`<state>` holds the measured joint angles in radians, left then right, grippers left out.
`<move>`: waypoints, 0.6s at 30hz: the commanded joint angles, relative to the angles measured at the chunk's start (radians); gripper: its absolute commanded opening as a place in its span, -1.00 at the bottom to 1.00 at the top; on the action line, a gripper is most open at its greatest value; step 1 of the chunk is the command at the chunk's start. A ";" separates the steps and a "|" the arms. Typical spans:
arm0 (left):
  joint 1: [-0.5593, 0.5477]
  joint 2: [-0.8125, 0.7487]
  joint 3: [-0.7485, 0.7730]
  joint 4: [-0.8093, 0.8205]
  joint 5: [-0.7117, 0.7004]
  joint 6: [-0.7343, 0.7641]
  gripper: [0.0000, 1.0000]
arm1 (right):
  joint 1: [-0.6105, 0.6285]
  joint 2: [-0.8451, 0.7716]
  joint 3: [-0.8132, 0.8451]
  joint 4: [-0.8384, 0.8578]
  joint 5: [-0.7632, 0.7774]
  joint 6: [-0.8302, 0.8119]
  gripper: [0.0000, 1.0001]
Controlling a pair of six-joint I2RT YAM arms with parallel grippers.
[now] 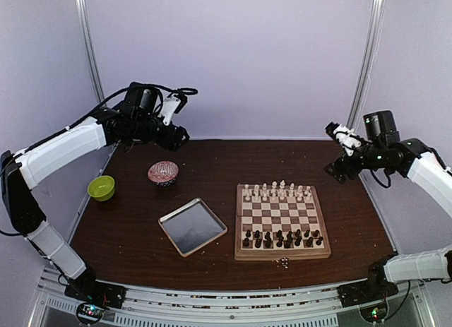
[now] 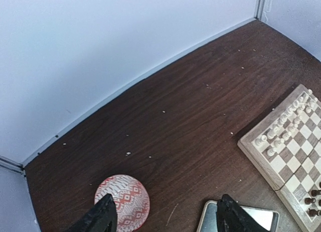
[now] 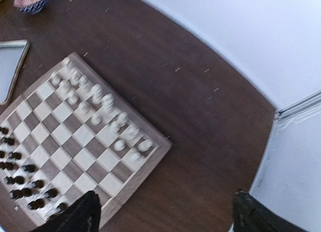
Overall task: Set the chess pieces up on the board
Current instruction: Reset both arms
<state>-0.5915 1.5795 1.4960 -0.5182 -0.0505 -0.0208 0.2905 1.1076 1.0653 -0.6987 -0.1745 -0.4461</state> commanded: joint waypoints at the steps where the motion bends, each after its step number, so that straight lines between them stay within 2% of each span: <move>1: 0.008 -0.107 -0.047 0.074 -0.151 0.051 0.44 | -0.093 -0.057 0.097 0.217 0.100 0.202 0.99; 3: 0.008 -0.134 -0.080 0.109 -0.200 0.063 0.60 | -0.125 -0.046 0.130 0.226 0.093 0.276 0.99; 5: 0.009 -0.143 -0.099 0.123 -0.256 0.066 0.93 | -0.138 -0.058 0.113 0.254 0.071 0.308 0.99; 10: 0.009 -0.139 -0.106 0.093 -0.405 -0.037 0.96 | -0.144 -0.127 0.019 0.332 0.108 0.405 0.99; 14: 0.008 -0.139 -0.067 0.033 -0.425 -0.082 0.96 | -0.195 -0.171 -0.029 0.345 0.025 0.437 0.99; 18: 0.008 -0.215 -0.144 0.123 -0.450 -0.069 0.95 | -0.278 -0.190 -0.050 0.378 -0.078 0.472 0.99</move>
<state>-0.5880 1.4380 1.3960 -0.4801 -0.4400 -0.0731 0.0750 0.9447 1.0313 -0.3855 -0.1532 -0.0414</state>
